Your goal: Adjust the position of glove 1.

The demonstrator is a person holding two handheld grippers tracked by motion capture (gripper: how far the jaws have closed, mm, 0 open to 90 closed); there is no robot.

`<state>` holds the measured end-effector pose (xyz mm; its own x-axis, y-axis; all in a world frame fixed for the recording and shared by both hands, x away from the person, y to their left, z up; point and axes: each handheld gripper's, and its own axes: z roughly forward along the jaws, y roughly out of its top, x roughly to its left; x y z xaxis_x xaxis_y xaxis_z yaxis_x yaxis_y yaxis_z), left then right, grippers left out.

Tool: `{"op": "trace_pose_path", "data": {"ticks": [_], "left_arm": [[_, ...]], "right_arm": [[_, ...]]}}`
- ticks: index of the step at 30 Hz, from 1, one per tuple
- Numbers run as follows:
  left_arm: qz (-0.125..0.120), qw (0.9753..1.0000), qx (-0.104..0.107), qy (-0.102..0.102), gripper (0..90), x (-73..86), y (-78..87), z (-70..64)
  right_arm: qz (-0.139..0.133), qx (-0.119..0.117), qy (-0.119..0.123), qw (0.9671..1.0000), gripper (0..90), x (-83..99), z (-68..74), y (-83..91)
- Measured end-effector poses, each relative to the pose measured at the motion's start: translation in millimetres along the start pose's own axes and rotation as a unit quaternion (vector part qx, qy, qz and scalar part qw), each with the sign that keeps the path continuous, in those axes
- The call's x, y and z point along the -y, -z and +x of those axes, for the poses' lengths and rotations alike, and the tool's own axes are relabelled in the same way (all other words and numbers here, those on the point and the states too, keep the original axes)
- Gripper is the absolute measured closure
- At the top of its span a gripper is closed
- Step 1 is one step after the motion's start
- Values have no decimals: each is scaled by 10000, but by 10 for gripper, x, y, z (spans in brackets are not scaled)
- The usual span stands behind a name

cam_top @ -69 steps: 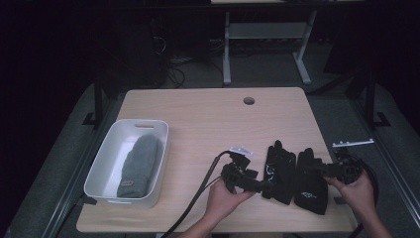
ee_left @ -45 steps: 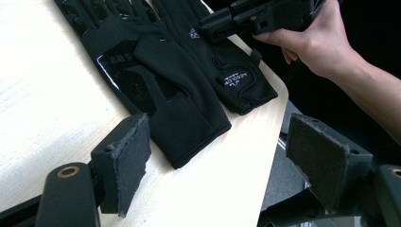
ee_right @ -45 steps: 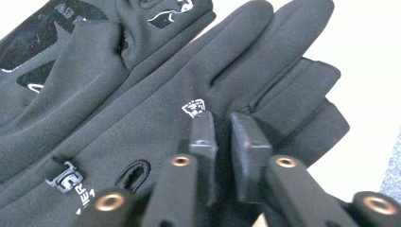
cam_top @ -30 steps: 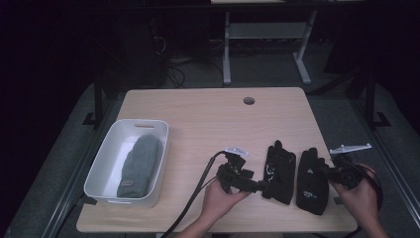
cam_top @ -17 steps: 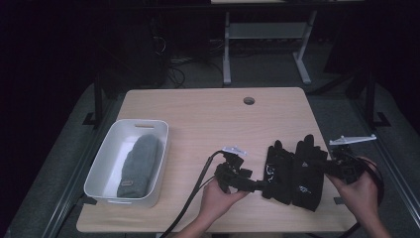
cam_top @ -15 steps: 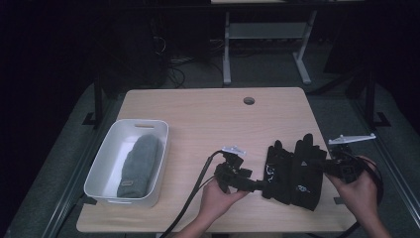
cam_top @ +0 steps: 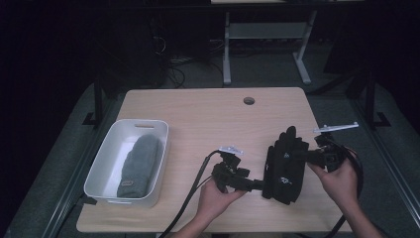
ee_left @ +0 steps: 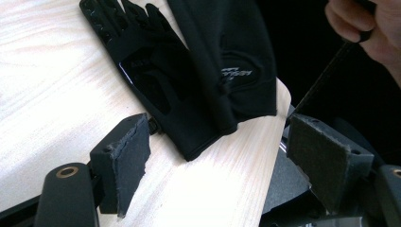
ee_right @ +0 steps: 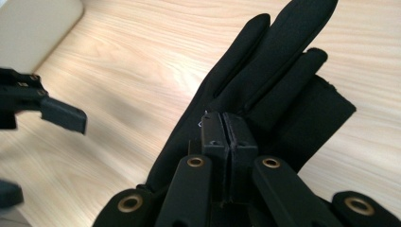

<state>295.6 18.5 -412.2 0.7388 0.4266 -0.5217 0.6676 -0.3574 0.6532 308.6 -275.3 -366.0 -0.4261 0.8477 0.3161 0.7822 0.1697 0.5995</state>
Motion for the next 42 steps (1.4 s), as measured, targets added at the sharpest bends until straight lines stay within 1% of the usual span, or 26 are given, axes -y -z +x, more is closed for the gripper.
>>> {"op": "trace_pose_path", "data": {"ticks": [1,2,3,4,5,7,9,10,11,12,14,16,18,19,21,22,24,26,27,28,29,30,33,34,38,42], "left_arm": [[0,10000,0,0,218,0,0,0],[8,10000,-1,0,218,1,0,5],[8,10000,-1,0,217,1,0,5],[18,10000,-7,22,217,5,-7,6],[18,10000,-7,22,217,5,-7,6],[26,10000,-1,27,217,10,-22,7],[56,10000,-2,65,217,16,-48,9],[85,9999,5,76,217,18,-78,15],[85,9999,5,76,217,18,-78,15],[106,9999,9,128,218,20,-129,20],[110,9998,19,165,218,20,-163,24],[129,9996,27,252,218,15,-270,27],[227,9994,-48,262,218,18,-360,18],[227,9994,-48,262,218,18,-360,18],[310,9991,-127,273,218,25,-448,19],[364,9987,-218,278,223,37,-524,26],[384,9984,-279,297,226,47,-568,31],[431,9977,-374,361,229,60,-632,36],[473,9975,-409,343,231,63,-650,41],[495,9970,-490,349,233,78,-698,40],[495,9970,-490,349,234,78,-698,40],[535,9964,-525,392,235,90,-734,38],[536,9960,-571,420,252,102,-770,37],[536,9960,-571,424,255,101,-770,37],[551,9959,-571,443,303,101,-777,31],[570,9958,-587,402,313,95,-781,34]], "right_arm": [[0,0,0,10000,883,0,0,0],[34,-57,-72,10000,883,-19,-10,-83],[34,-57,-72,10000,883,-19,-10,-83],[91,-50,-155,9998,883,-18,-36,-159],[91,-50,-155,9998,883,-18,-36,-159],[150,-26,-238,9996,882,0,-85,-256],[140,13,-244,9996,882,10,-102,-290],[171,-18,-349,9992,882,34,-143,-351],[171,-18,-349,9992,882,34,-143,-351],[242,53,-404,9989,880,59,-166,-412],[249,64,-398,9989,879,76,-192,-443],[260,67,-489,9984,870,109,-241,-488],[290,50,-555,9980,862,138,-268,-512],[298,56,-589,9978,856,150,-277,-525],[263,30,-551,9981,846,168,-302,-537],[284,-17,-540,9981,812,191,-331,-545],[294,-28,-566,9980,783,198,-338,-546],[287,-87,-569,9979,689,224,-377,-539],[287,-87,-569,9979,689,224,-377,-539],[234,-129,-578,9980,639,233,-400,-524],[234,-129,-578,9980,639,233,-400,-524],[180,-118,-542,9983,581,240,-434,-502],[136,-110,-613,9980,505,239,-481,-480],[95,-74,-591,9982,488,241,-515,-473],[-21,-40,-721,9974,431,242,-617,-471],[-44,7,-821,9966,404,243,-696,-490]]}}
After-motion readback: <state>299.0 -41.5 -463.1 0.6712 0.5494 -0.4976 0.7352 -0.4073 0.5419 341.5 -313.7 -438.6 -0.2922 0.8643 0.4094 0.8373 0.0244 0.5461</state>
